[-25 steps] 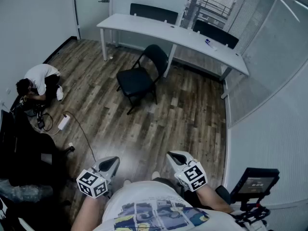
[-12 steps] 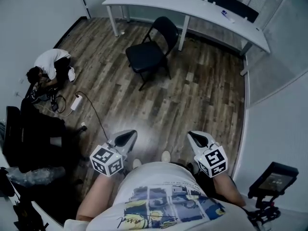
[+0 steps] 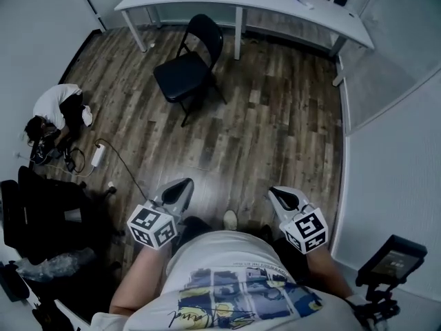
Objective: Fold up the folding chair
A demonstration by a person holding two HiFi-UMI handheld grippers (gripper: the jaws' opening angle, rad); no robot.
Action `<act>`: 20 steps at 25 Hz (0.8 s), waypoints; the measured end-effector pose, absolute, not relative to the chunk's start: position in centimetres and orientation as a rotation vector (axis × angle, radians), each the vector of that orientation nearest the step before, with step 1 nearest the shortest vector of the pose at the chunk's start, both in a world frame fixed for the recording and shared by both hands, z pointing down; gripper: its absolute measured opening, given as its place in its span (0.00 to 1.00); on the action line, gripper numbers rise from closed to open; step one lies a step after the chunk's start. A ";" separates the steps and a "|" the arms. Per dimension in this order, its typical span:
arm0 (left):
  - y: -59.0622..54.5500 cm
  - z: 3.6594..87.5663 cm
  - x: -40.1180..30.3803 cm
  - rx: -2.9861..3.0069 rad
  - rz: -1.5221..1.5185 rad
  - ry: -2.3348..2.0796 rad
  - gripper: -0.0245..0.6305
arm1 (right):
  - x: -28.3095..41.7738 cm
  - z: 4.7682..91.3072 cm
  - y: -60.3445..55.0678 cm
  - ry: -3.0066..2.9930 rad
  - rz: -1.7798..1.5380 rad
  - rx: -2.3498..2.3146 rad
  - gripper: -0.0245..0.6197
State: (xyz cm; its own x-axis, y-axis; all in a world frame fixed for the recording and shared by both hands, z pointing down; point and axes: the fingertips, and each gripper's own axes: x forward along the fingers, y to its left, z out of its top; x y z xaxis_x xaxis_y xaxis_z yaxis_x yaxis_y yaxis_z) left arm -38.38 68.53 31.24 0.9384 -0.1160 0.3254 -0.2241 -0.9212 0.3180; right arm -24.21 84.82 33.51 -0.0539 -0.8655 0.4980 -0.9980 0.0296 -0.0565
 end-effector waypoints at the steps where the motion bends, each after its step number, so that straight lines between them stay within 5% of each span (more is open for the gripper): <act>1: 68.7 31.2 -37.8 2.740 0.440 -0.242 0.04 | -23.6 33.7 85.0 -1.997 0.598 1.923 0.04; 20: 60.5 33.8 -29.5 2.687 0.441 -0.101 0.10 | -15.8 33.2 73.9 -1.998 0.571 1.924 0.10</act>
